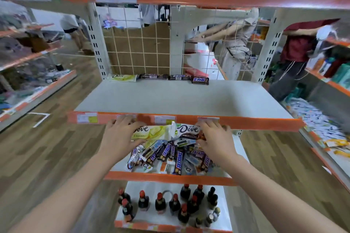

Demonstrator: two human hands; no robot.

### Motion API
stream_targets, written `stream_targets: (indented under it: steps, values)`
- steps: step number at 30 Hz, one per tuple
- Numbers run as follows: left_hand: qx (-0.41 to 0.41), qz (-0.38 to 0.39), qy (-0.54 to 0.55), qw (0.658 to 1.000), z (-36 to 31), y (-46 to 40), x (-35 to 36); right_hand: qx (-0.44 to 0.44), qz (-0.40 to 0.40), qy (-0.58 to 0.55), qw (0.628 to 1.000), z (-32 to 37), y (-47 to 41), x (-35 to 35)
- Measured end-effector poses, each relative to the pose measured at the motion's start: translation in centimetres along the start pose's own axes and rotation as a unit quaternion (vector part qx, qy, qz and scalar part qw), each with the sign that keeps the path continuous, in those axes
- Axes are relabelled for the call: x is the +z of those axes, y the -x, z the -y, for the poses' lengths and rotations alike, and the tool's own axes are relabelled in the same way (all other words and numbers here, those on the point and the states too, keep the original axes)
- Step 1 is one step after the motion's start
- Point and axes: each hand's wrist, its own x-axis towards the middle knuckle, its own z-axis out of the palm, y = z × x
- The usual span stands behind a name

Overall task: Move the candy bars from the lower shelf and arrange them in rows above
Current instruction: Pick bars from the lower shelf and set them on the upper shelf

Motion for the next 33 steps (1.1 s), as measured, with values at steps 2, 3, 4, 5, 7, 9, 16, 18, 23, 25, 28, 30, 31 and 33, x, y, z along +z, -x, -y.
stream_targets:
  steps: [2,3,4,5,7,9,16,18,23,25,28,30,31,33]
  values:
    - [0.001,-0.016,0.002,1.0,0.5,-1.5,-0.8,0.004,-0.02,0.0,1.0,-0.2,-1.1,-1.2]
    - [0.0,-0.023,0.004,1.0,0.8,-2.2,-1.2,0.006,-0.028,0.001,1.0,-0.3,-1.7,-1.6]
    - [-0.002,-0.028,0.008,1.0,1.1,-2.9,-1.4,0.007,-0.032,0.005,0.999,-0.4,-2.3,-2.0]
    - [-0.004,-0.033,0.012,0.999,1.3,-3.5,-1.7,0.009,-0.035,0.009,0.999,-0.6,-2.9,-2.4]
    - [-0.01,-0.035,0.014,0.999,1.8,-4.7,-1.9,0.008,-0.042,0.015,0.999,-0.9,-4.0,-2.8]
    - [-0.015,-0.037,0.013,0.999,2.2,-5.9,-1.8,0.004,-0.052,0.016,0.999,-1.3,-5.1,-3.2]
    - [-0.04,-0.033,0.025,0.998,3.6,-9.6,-0.7,-0.001,-0.044,0.017,0.999,-2.1,-9.3,-3.5]
    - [-0.041,-0.036,0.026,0.998,4.0,-10.5,-0.2,-0.003,-0.042,0.014,0.999,-2.3,-10.5,-3.4]
    - [-0.036,-0.039,0.029,0.998,5.2,-12.3,1.2,-0.013,-0.045,0.012,0.999,-2.1,-13.2,-2.4]
    - [-0.035,-0.037,0.027,0.998,5.7,-12.9,1.9,-0.016,-0.04,0.009,0.999,-2.0,-14.3,-1.9]
    - [-0.048,-0.021,0.026,0.998,6.9,-13.7,2.8,-0.022,-0.027,0.0,0.999,-1.5,-16.2,-1.3]
    - [-0.06,-0.007,0.023,0.998,7.9,-14.1,3.3,-0.028,-0.028,-0.002,0.999,-1.0,-17.5,-0.8]
    - [-0.065,0.001,0.022,0.998,8.4,-14.2,3.4,-0.031,-0.031,0.001,0.999,-0.6,-18.1,-0.5]
    - [-0.078,0.015,0.017,0.997,9.4,-14.6,3.7,-0.036,-0.03,0.004,0.999,0.2,-19.5,0.0]
